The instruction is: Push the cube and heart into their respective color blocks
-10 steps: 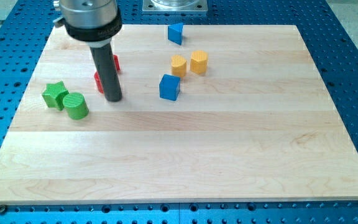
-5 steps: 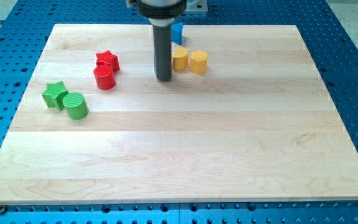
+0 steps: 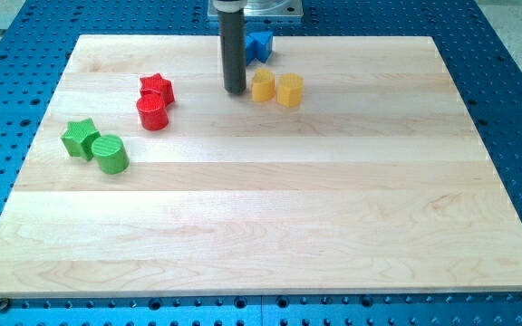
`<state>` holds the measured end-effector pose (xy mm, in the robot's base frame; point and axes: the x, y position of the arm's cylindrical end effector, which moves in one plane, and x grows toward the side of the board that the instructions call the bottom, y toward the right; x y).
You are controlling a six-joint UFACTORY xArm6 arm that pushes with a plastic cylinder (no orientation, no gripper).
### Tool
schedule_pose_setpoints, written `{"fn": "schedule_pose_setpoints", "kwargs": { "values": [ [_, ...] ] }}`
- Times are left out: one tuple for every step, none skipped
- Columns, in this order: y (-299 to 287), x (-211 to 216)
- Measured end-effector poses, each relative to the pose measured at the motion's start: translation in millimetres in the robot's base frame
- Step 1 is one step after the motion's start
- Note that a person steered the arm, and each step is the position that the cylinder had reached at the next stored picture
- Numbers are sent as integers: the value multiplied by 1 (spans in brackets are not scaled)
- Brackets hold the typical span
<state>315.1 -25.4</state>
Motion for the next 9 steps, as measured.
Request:
{"fn": "schedule_pose_setpoints", "kwargs": {
  "values": [
    [39, 0],
    [60, 0],
    [60, 0],
    [66, -43],
    [161, -11],
    [98, 25],
    [39, 80],
    [116, 79],
    [144, 100]
  ]
}}
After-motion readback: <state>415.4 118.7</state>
